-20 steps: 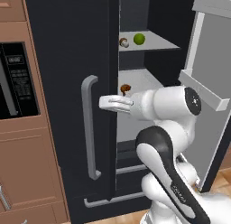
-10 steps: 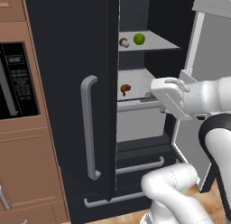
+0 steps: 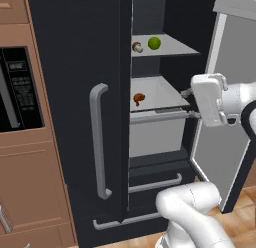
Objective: Gather the mushroom and lime from the fridge and place them on a tray on the dining counter. Then gather the chicken drumsticks from the fridge and place them on the other tray.
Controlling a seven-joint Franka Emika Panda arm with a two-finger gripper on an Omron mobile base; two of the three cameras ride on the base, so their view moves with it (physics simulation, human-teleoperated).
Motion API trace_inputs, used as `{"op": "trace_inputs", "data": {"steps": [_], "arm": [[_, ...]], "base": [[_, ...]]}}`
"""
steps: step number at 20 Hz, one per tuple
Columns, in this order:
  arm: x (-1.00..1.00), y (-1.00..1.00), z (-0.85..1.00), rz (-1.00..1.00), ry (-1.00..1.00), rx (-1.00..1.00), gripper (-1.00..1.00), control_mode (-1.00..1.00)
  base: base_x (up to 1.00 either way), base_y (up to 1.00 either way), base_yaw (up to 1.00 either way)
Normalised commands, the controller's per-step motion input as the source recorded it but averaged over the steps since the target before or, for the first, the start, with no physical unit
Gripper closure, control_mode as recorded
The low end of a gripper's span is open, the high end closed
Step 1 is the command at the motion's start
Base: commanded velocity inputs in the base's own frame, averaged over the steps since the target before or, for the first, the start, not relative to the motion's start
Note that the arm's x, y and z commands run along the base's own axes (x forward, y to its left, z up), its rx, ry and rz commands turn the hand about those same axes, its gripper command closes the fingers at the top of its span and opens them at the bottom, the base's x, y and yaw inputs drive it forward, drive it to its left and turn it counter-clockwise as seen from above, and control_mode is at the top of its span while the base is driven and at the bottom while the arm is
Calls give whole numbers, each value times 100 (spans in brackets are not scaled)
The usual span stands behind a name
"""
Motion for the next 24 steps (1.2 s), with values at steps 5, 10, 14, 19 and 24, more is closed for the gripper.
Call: {"op": "trace_inputs", "data": {"steps": [5,10,14,19,24], "arm": [[100,24,-4,7,19,9,-100,-100],[94,41,-5,11,25,2,-100,-100],[84,46,-4,19,25,2,-100,-100],[28,65,-9,29,12,2,-100,-100],[-5,76,-6,22,4,1,-100,-100]], "base": [[0,0,0],[0,0,0],[0,0,0],[0,0,0],[0,0,0]]}}
